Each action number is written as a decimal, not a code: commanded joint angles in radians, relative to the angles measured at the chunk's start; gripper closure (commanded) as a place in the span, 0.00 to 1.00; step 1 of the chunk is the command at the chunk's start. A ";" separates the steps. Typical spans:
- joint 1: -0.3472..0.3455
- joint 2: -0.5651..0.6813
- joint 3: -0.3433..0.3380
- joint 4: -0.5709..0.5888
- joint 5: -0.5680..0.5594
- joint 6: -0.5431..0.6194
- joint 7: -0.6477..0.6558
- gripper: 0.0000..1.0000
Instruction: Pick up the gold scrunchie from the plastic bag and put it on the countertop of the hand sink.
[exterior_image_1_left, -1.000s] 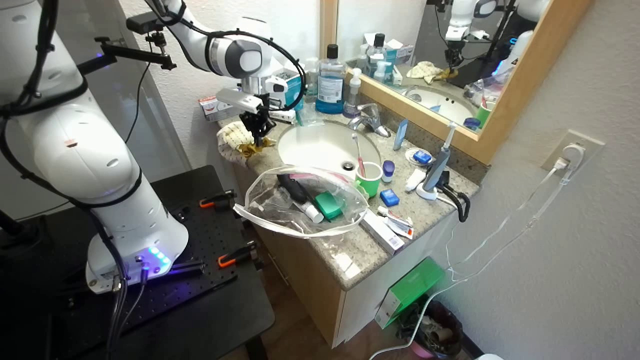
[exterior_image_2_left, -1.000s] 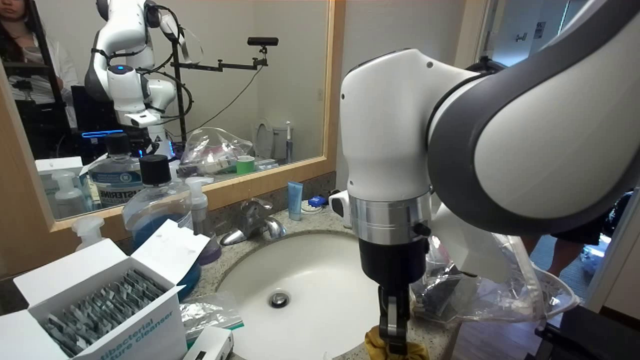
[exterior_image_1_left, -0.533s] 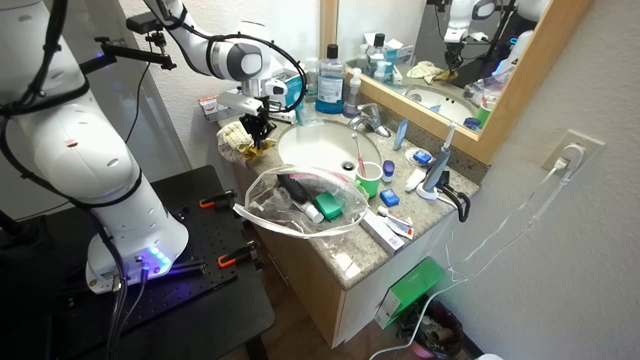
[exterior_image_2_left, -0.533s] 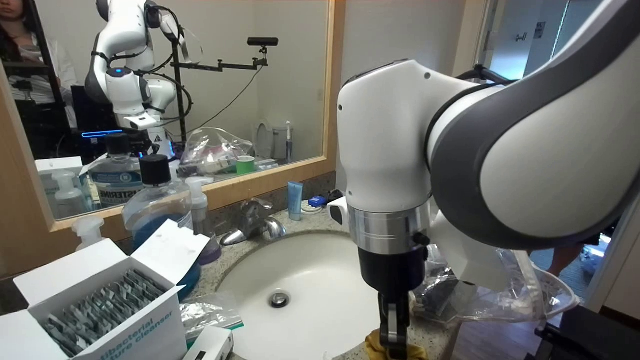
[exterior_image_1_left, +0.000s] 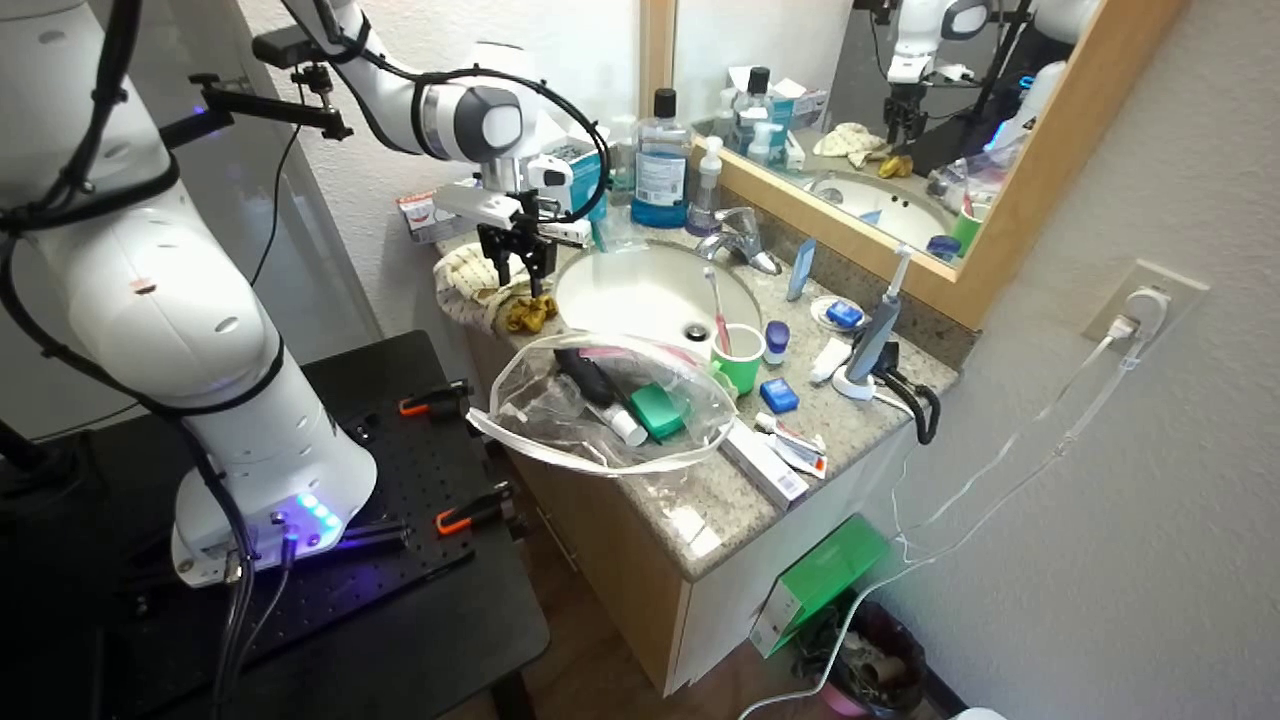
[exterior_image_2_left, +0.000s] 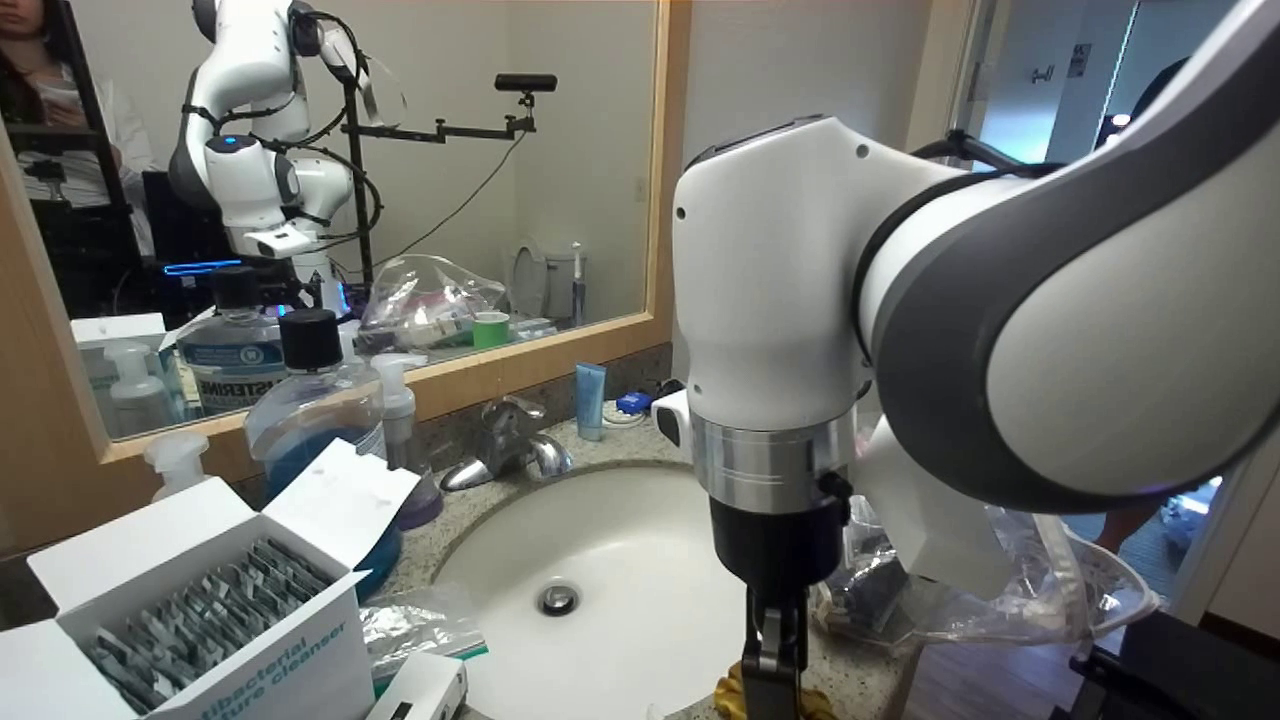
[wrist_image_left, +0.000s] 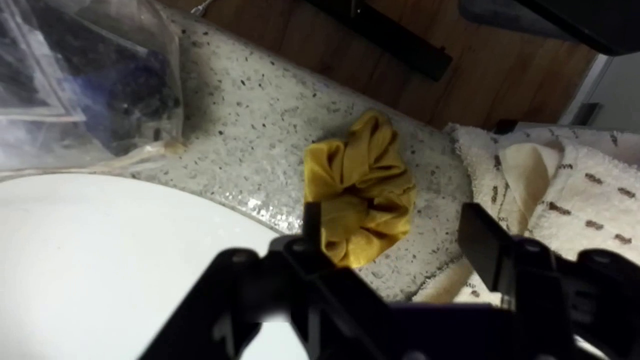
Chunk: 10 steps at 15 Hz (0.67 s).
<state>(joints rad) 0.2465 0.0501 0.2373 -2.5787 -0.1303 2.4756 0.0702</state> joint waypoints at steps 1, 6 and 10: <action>0.006 -0.035 0.003 -0.032 -0.020 0.047 0.053 0.00; -0.003 -0.118 0.001 -0.102 0.019 0.126 0.037 0.00; -0.006 -0.106 0.001 -0.091 0.057 0.124 0.013 0.00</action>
<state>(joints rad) 0.2433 -0.0565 0.2355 -2.6709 -0.0737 2.6020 0.0855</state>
